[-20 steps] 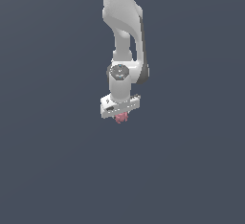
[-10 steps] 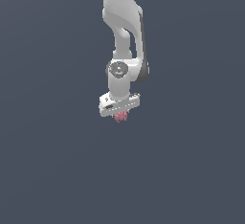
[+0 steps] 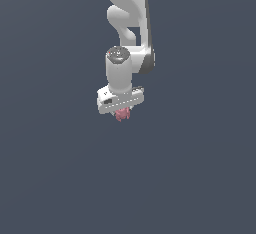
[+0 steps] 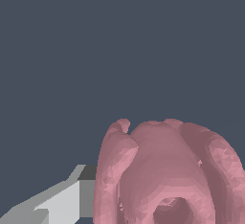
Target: Pick up the object and move it to a goal position.
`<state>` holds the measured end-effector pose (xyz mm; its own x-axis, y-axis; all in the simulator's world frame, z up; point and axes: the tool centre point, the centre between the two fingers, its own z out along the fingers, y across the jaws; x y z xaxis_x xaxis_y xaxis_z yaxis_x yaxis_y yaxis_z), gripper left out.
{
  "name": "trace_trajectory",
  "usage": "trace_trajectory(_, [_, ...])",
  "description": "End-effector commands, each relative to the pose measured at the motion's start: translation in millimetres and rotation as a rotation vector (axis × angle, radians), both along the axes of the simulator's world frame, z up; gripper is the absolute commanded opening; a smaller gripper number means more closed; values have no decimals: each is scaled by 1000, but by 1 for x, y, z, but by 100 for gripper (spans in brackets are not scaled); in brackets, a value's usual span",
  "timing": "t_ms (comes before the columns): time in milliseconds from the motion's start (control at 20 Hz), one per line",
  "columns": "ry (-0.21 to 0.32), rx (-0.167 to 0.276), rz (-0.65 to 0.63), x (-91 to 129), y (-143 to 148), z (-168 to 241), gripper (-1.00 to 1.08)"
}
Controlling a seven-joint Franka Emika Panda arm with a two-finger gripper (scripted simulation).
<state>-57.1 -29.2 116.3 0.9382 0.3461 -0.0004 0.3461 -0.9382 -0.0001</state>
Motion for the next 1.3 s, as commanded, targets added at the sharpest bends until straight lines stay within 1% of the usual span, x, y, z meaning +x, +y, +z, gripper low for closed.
trace_trajectory(0, [-1, 0, 0, 0, -6, 24, -100])
trace_trajectory(450, [-1, 1, 0, 1, -31, 122, -100])
trace_trajectory(700, [-1, 1, 0, 3, -43, 167, -100])
trace_trajectory(1000, [-1, 1, 0, 6, -53, 203, -100])
trace_trajectory(1250, [0, 0, 1, 7, -57, 219, -100])
